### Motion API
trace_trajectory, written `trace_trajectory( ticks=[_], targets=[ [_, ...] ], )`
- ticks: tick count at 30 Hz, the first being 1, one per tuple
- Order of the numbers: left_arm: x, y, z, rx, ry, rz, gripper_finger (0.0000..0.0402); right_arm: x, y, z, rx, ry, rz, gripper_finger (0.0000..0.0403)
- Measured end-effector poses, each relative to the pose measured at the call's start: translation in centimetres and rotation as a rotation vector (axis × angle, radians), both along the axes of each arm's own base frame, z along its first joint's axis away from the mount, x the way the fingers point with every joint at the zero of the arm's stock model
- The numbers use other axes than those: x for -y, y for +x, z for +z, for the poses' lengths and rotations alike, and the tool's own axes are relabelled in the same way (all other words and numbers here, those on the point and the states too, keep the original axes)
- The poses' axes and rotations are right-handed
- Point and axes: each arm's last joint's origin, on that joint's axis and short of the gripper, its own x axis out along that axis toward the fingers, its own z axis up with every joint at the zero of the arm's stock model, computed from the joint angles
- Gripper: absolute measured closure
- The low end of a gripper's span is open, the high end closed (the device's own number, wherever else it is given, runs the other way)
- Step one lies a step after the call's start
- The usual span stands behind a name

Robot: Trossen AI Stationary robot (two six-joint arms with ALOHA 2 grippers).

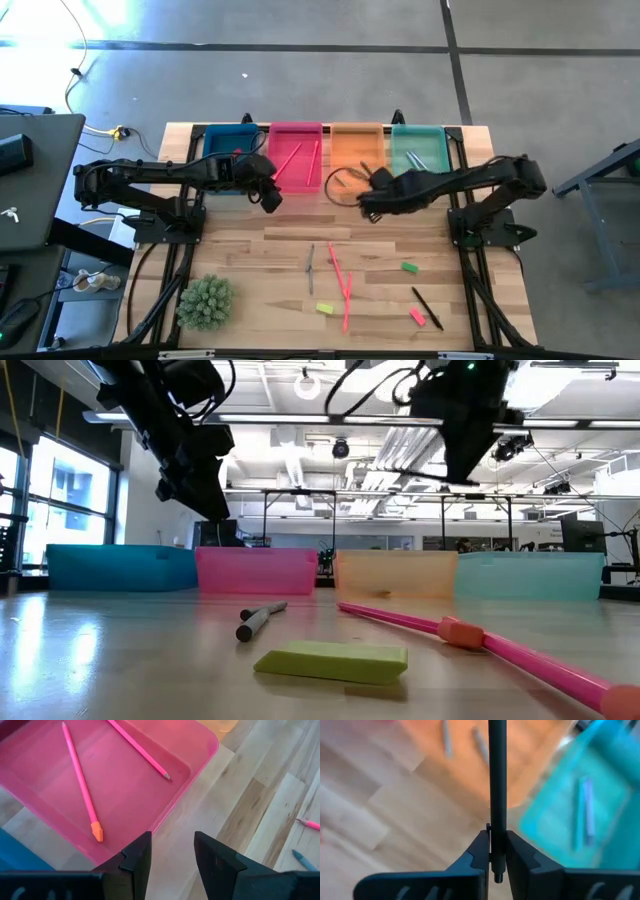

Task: Sort crayons/erasers/pens/pencils in bins
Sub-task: Put the black pen into the green bin

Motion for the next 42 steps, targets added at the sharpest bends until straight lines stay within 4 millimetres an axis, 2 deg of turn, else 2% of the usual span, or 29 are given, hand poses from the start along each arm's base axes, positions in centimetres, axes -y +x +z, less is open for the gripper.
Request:
trace_trajectory(
  ticks=[6, 11, 17, 22, 25, 30, 35, 42],
  targets=[
    [0.0, 0.0, 0.0, 0.008, -0.014, 0.021, 0.0264, 2.6, -3.3, 3.2, 0.007, -0.097, -0.022, 0.0382],
    [0.0, 0.0, 0.0, 0.035, -0.054, 0.083, 0.0264, 4.4, -6.0, 5.0, -0.013, -0.143, -0.063, 0.0382],
    [0.0, 0.0, 0.0, 0.054, -0.080, 0.130, 0.0264, 6.6, -8.6, 5.6, -0.103, -0.126, -0.162, 0.0382],
    [0.0, 0.0, 0.0, 0.060, -0.089, 0.145, 0.0264, 8.3, -9.2, 5.5, -0.156, -0.078, -0.178, 0.0382],
    [0.0, 0.0, 0.0, 0.060, -0.089, 0.145, 0.0264, 9.2, -9.6, 4.1, -0.196, -0.044, -0.167, 0.0382],
    [0.0, 0.0, 0.0, 0.063, -0.094, 0.153, 0.0264, 10.0, -10.8, 0.1, -0.249, -0.007, -0.140, 0.0382],
    [0.0, 0.0, 0.0, 0.069, -0.103, 0.167, 0.0264, 10.8, -11.2, -3.1, -0.182, 0.056, -0.121, 0.0382],
    [0.0, 0.0, 0.0, 0.085, -0.123, 0.204, 0.0264, 13.1, -11.3, -6.0, -0.040, 0.086, -0.108, 0.0382]
  ],
)
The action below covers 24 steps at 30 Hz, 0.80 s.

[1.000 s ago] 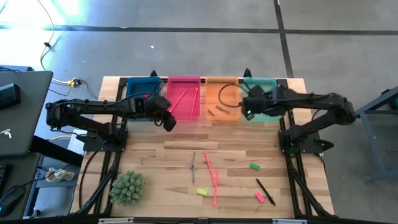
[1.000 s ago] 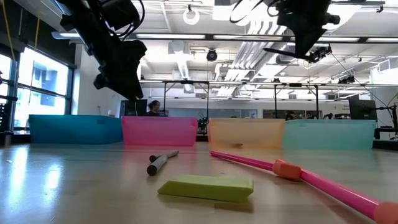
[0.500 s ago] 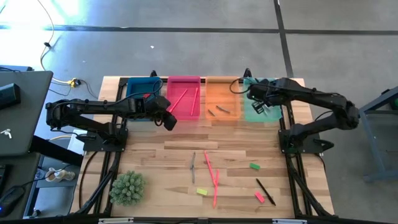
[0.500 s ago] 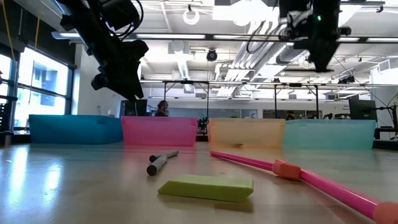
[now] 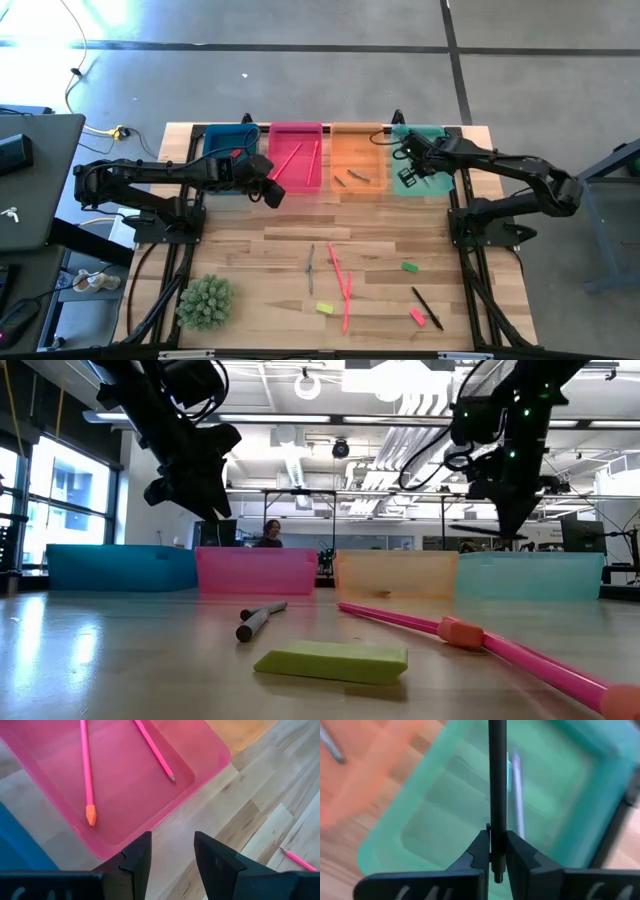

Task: Sort crayons/erasers/pens/pencils in bins
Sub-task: Put the black pen into the green bin

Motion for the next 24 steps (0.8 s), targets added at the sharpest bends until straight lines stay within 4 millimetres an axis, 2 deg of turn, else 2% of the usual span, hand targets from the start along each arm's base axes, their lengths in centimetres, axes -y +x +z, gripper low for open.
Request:
trace_trajectory(
  ticks=[5, 12, 17, 24],
  targets=[
    [0.0, 0.0, 0.0, 0.016, -0.021, 0.038, 0.0264, 1.2, -1.0, -1.7, 0.055, 0.026, -0.050, 0.0382],
    [0.0, 0.1, 0.0, 0.045, -0.051, 0.087, 0.0264, 1.9, -2.6, -3.7, 0.074, 0.102, -0.091, 0.0382],
    [-0.1, 0.2, 0.2, 0.083, -0.060, 0.114, 0.0264, 2.5, -2.6, -3.8, 0.160, 0.125, -0.076, 0.0382],
    [-0.1, 0.7, 0.6, 0.179, -0.102, 0.174, 0.0264, 3.3, -2.9, -3.9, 0.158, 0.097, -0.049, 0.0382]
  ],
)
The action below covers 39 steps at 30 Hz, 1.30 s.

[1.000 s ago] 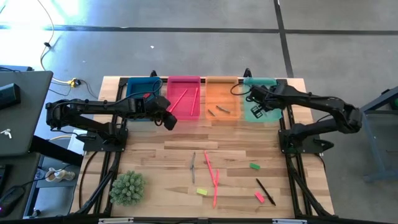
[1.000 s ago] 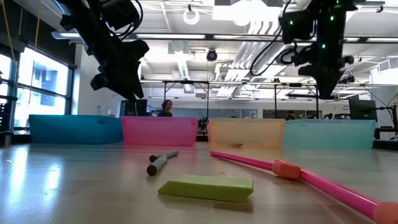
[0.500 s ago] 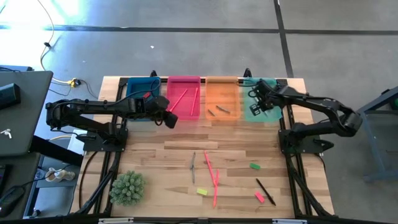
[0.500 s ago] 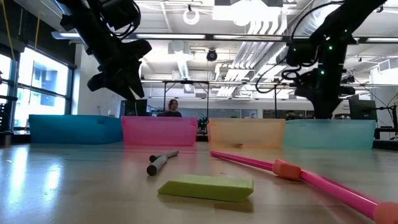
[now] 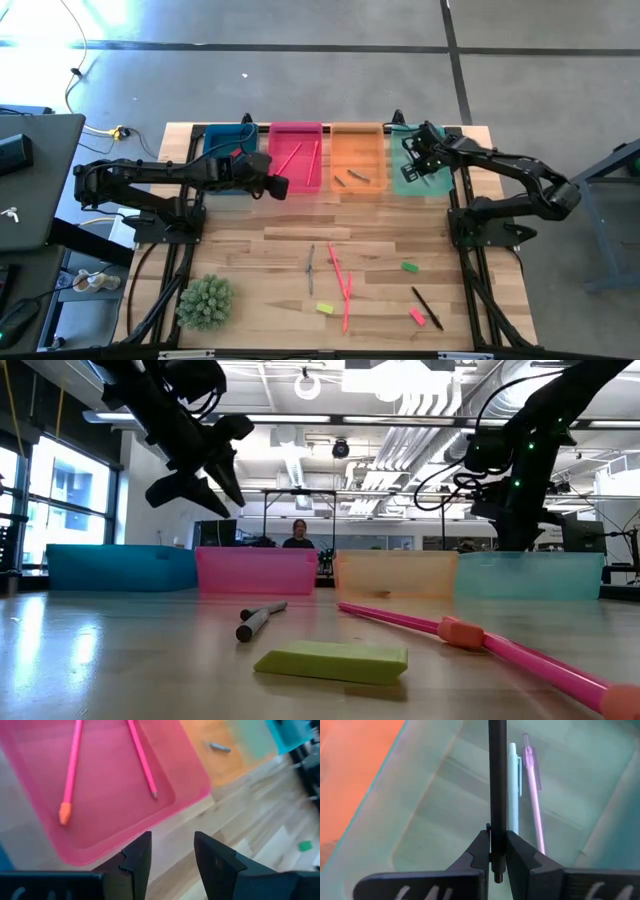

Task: Sort crayons/erasers/pens/pencils in bins
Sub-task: Put the black pen into the green bin, then put the green eraser into the blue bin

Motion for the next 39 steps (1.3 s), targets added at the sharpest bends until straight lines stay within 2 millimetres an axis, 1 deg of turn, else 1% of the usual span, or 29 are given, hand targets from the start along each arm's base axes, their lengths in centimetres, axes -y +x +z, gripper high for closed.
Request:
trace_trajectory(
  ticks=[6, 15, 17, 20, 24, 27, 29, 33, 36, 39],
  targets=[
    [1.2, 0.7, 0.2, 0.047, -0.022, -0.013, 0.0264, 0.8, 0.1, -1.1, -0.046, 0.024, 0.036, 0.0382],
    [3.6, 1.3, 0.2, 0.066, -0.038, -0.041, 0.0264, 1.2, 0.4, -2.6, -0.100, 0.071, 0.061, 0.0376],
    [3.9, 1.4, 0.2, 0.065, -0.034, -0.050, 0.0264, 1.2, 0.4, -2.6, -0.104, 0.072, 0.061, 0.0365],
    [4.3, 1.5, 0.2, 0.064, -0.033, -0.063, 0.0264, 1.3, 0.4, -2.6, -0.100, 0.064, 0.060, 0.0337],
    [4.3, 1.5, 0.2, 0.063, -0.031, -0.067, 0.0264, 1.3, 0.5, -2.6, -0.095, 0.062, 0.052, 0.0296],
    [4.3, 1.5, 0.2, 0.057, -0.020, -0.072, 0.0264, 1.3, 0.5, -2.6, -0.087, 0.076, 0.049, 0.0276],
    [4.2, 1.5, 0.2, 0.048, 0.000, -0.082, 0.0264, 1.3, 0.5, -2.3, -0.080, 0.098, 0.028, 0.0270],
    [4.2, 1.3, 0.1, 0.011, 0.034, -0.089, 0.0264, 1.6, 0.9, -1.0, -0.061, 0.084, 0.012, 0.0270],
    [4.2, 1.0, -0.2, -0.044, 0.059, -0.093, 0.0264, 1.8, 1.3, 0.3, -0.027, 0.059, -0.009, 0.0274],
    [4.2, 0.5, -0.5, -0.112, 0.077, -0.104, 0.0264, 1.5, 1.5, 1.5, -0.002, 0.051, -0.032, 0.0274]
  ],
)
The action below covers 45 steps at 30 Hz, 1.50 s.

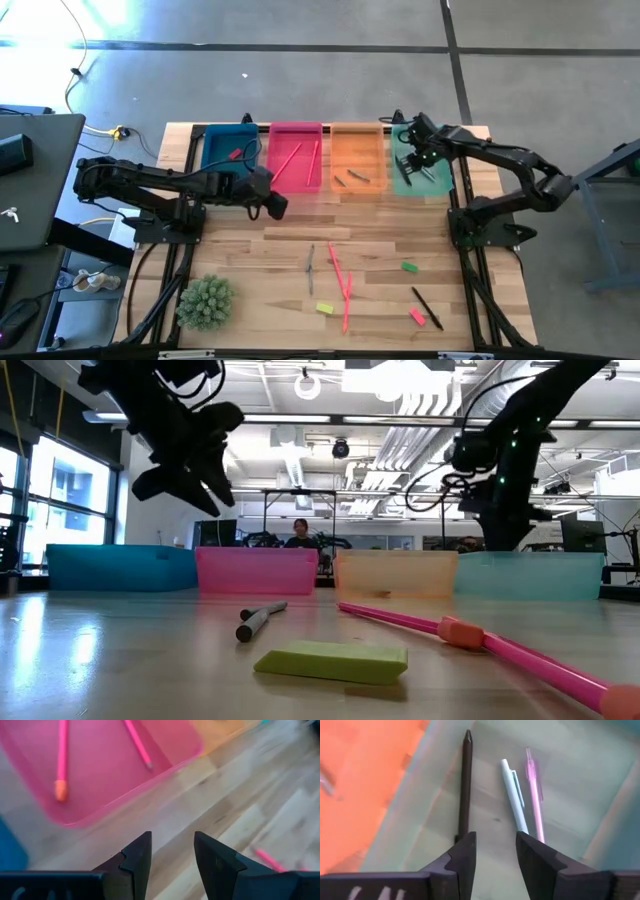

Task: Sort crayons/erasers/pens/pencils in bins
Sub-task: Put the green eraser into the blue bin

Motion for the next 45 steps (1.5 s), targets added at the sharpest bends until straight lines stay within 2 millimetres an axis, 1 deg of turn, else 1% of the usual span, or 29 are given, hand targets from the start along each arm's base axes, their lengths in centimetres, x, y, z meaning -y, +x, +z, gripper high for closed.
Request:
trace_trajectory(
  ticks=[4, 7, 11, 15, 19, 23, 27, 31, 37, 40, 45],
  targets=[
    [0.1, -0.5, -0.3, -0.080, 0.023, -0.037, 0.0264, -0.9, 0.3, 1.9, 0.033, -0.016, -0.013, 0.0274],
    [0.1, -0.7, -0.5, -0.128, 0.043, -0.060, 0.0264, -2.0, 0.7, 3.3, 0.049, -0.041, -0.020, 0.0274],
    [-0.1, -1.0, -0.5, -0.188, 0.073, -0.103, 0.0264, -3.6, 1.6, 5.2, 0.112, -0.089, -0.020, 0.0274],
    [-0.7, -1.1, 0.3, -0.237, 0.112, -0.151, 0.0264, -5.3, 2.8, 7.0, 0.157, -0.150, -0.004, 0.0274],
    [-1.7, -1.0, 1.5, -0.261, 0.153, -0.191, 0.0264, -7.1, 4.2, 8.1, 0.165, -0.187, 0.040, 0.0274],
    [-2.4, -1.0, 2.3, -0.291, 0.196, -0.234, 0.0264, -9.1, 5.2, 8.8, 0.186, -0.216, 0.110, 0.0274],
    [-3.1, -1.4, 2.6, -0.339, 0.210, -0.259, 0.0264, -11.1, 5.6, 8.7, 0.183, -0.194, 0.172, 0.0274],
    [-3.8, -1.8, 2.6, -0.373, 0.207, -0.268, 0.0264, -13.2, 5.6, 8.4, 0.173, -0.118, 0.189, 0.0274],
    [-4.5, -2.0, 2.6, -0.335, 0.163, -0.276, 0.0264, -16.5, 5.3, 7.9, 0.137, -0.040, 0.187, 0.0274],
    [-4.5, -1.9, 2.7, -0.330, 0.164, -0.275, 0.0264, -18.2, 5.6, 7.4, 0.119, -0.019, 0.214, 0.0274],
    [-4.4, -1.9, 2.7, -0.327, 0.162, -0.283, 0.0264, -20.9, 6.3, 6.0, 0.047, 0.023, 0.326, 0.0274]
  ],
)
